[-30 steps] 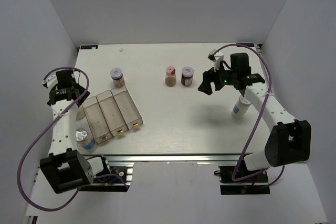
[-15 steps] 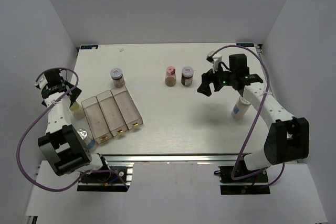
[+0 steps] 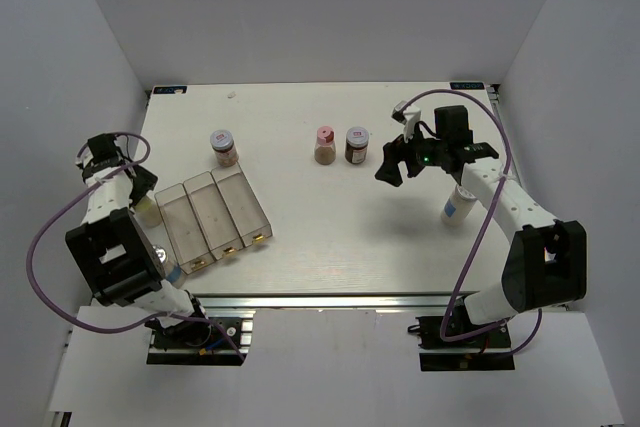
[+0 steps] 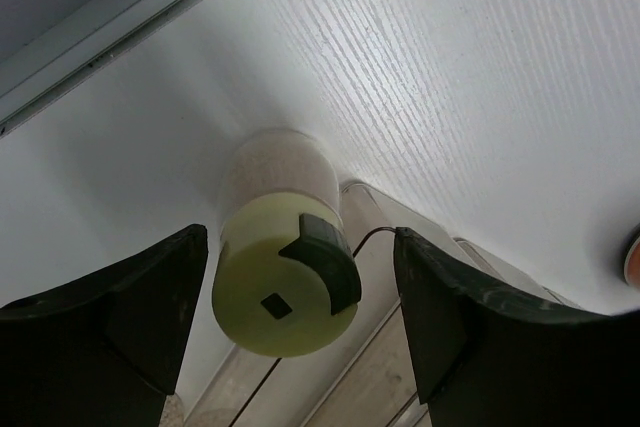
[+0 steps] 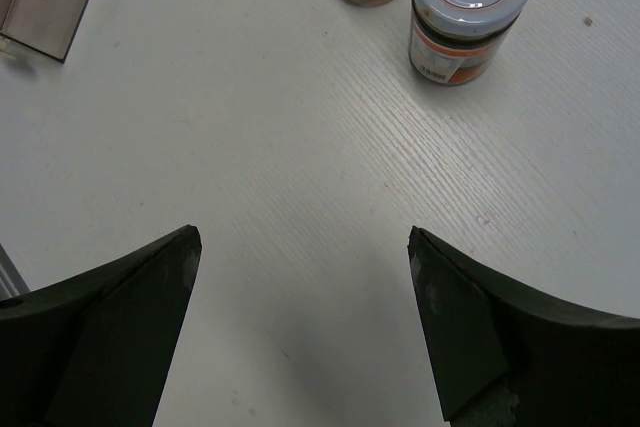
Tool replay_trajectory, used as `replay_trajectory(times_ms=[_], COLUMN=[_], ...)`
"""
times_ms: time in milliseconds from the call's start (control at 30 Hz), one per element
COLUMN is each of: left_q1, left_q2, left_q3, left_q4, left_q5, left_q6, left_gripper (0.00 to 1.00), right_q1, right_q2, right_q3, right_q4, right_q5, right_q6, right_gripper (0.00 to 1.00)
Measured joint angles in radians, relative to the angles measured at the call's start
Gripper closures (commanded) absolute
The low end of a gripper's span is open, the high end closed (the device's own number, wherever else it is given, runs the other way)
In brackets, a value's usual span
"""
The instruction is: Organize the condiment bottles
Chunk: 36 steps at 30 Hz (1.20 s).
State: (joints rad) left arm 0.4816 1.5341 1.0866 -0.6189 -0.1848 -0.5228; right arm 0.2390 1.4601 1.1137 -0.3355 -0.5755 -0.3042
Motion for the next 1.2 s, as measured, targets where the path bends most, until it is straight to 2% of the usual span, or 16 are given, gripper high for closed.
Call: replay_trajectory(times_ms=[133,233,267,367,600,900,1200], left_q1=[0.0,0.0,0.0,0.0,0.0,0.0,0.0], left_q2=[0.019,0.019,0.019,0.018,0.009,-0.035,-0.163], left_q3=[0.02,0.025,0.025,0.025,0.025,0.113,0.159], left_q4=[-0.001,0.0,-0.002,-0.002,-0.011,-0.085,-0.111], left_q5=[0.007,0.006,0.004,0.001,-0.004,-0.042,-0.043], left_q6=[0.022,0.031,0.035,0.043,0.044,0.046,0.062], left_gripper=[0.24,0.37,0.45,0.54,0.67,0.72,0.75], right_q1=[0.0,0.0,0.0,0.0,0.0,0.0,0.0], right_q2=[0.0,0.0,0.0,0.0,0.0,-0.001,-0.002], right_q3=[0.0,-0.008,-0.012,-0.018,-0.023,-0.043,-0.06], right_q4=[0.003,0.003,0.003,0.002,0.006,0.023,0.04], right_q5=[0.0,0.0,0.0,0.0,0.0,-0.001,-0.008], right_q6=[0.0,0.0,0.0,0.0,0.0,0.002,0.01], right_gripper=[0.11,0.11,0.11,0.11,0.11,0.11,0.11])
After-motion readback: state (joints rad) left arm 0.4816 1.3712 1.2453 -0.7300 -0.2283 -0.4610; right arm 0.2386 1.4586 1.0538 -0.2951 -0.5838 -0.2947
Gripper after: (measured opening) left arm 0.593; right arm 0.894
